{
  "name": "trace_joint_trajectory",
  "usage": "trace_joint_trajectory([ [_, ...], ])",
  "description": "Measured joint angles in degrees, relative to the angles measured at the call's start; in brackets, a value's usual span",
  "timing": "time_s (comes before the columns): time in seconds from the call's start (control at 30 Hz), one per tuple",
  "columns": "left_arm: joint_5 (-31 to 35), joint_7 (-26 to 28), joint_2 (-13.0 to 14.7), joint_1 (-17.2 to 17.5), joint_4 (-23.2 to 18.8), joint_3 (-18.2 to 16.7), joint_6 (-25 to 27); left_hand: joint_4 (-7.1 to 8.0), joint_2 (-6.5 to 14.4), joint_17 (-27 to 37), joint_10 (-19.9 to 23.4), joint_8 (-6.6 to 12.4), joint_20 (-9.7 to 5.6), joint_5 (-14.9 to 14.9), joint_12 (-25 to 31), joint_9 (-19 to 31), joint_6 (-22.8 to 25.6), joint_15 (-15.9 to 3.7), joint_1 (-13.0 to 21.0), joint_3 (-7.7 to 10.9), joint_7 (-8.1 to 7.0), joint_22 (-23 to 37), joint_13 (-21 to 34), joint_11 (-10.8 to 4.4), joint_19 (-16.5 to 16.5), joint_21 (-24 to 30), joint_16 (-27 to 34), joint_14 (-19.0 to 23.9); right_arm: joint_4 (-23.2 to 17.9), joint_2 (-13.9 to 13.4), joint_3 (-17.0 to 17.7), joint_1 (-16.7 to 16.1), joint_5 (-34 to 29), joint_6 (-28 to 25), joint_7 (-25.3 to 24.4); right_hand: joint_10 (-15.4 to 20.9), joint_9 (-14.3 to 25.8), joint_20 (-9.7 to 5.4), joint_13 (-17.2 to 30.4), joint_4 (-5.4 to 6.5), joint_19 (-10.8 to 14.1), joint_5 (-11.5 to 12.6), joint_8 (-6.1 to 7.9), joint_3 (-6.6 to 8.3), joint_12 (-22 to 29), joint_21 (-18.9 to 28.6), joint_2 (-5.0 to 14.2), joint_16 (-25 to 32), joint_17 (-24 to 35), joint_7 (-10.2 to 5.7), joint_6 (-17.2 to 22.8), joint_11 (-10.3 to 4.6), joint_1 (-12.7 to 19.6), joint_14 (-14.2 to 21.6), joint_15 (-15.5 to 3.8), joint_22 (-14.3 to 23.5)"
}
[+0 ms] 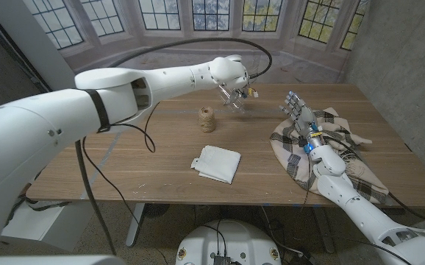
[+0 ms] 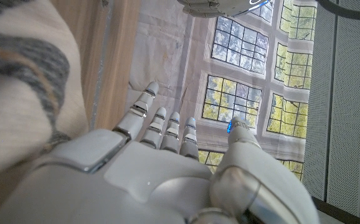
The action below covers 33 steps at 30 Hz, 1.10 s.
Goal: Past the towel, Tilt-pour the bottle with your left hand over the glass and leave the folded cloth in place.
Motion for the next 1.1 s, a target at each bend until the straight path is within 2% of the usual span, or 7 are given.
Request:
trace_joint_trajectory([
  [0.43, 2.7, -0.97, 0.7, 1.58, -2.11, -1.58, 0.8, -0.24, 0.0, 0.0, 0.0, -0.01, 0.0, -0.01, 0.0, 0.16, 0.0, 0.0, 0.0, 0.24, 0.0, 0.0, 0.17, 0.0, 0.0, 0.0, 0.0, 0.0, 0.15, 0.05, 0.21, -0.33, 0.43, 0.11, 0.44, 0.0, 0.0, 0.0, 0.0, 0.0, 0.0, 0.0, 0.0, 0.0, 0.0, 0.0, 0.0, 0.0, 0.0, -0.01, -0.01, 0.0, 0.0, 0.0, 0.0, 0.0],
  [1.1, 5.1, -0.09, 0.03, 2.04, -1.11, -2.15, -0.15, -0.24, 0.0, 0.53, 0.2, 0.22, -0.01, 0.12, 0.0, 0.14, 0.0, 0.1, 0.0, 0.24, 0.0, 0.0, 0.7, 0.2, 0.0, 0.0, 0.0, 0.52, 1.0, 0.48, 0.43, -0.19, 0.9, 0.47, 0.96, 0.0, 0.0, 0.0, 0.0, 0.0, 0.0, 0.0, 0.0, 0.0, 0.0, 0.0, 0.0, 0.0, -0.01, -0.01, -0.01, 0.0, 0.0, 0.0, 0.0, 0.0],
])
